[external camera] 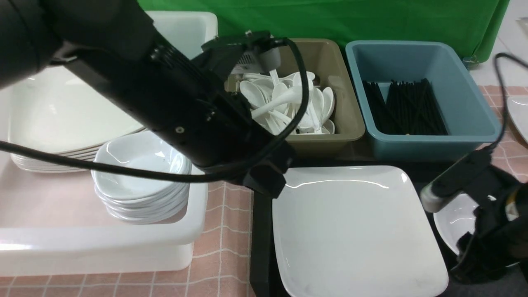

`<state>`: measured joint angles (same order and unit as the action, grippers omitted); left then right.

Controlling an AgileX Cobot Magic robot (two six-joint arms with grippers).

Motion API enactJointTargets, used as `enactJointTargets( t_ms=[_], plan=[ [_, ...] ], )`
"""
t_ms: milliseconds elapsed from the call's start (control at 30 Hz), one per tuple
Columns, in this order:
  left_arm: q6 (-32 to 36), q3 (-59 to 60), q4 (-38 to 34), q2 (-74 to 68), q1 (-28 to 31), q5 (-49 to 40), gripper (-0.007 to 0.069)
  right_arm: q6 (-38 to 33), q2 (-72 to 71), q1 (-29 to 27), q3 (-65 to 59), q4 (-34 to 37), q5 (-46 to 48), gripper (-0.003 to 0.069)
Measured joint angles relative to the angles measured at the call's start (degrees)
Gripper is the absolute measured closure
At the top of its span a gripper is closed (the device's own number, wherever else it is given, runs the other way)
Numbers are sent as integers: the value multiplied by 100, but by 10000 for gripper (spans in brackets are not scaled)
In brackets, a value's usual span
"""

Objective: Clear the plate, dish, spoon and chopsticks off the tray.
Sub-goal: Use the right arm to grab a small plate from the dinner plate, then use the right arm to put the small plate into the large storage box on the left

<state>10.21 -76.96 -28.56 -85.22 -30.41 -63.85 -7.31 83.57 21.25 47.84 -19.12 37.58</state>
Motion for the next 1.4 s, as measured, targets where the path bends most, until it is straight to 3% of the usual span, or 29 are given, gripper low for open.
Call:
enactJointTargets(
  t_ms=[200,333,500,700,900,1033,1067,1200,1267,1400],
  plan=[
    [83,0,-49,0,8,-127,627,397,879,16,6,-921,-247,240],
    [107,0,-78,0,8,-127,627,571,1220,16,6,-1164,-261,260],
    [119,0,-90,0,8,-127,627,682,1234,49,42,-1224,-321,460],
    [73,-207,24,144,12,-138,627,693,851,73,102,-1150,-272,513],
    [-20,-1111,484,438,12,-429,627,731,47,212,465,-814,646,575],
    [-188,-1720,1409,688,12,-568,627,580,-618,506,1146,-31,1014,575],
    [-464,-1986,1997,816,12,-574,627,207,-801,704,1616,622,1027,575],
    [-1021,-2427,3040,1167,132,-574,625,-736,-781,1209,2546,2032,893,575],
    [-1176,-2466,3004,1363,430,-581,624,-1373,-542,1578,3057,2728,759,575],
    [-1183,-2393,2484,1516,1176,-594,624,-2276,36,2121,3697,3274,476,575]
  ],
)
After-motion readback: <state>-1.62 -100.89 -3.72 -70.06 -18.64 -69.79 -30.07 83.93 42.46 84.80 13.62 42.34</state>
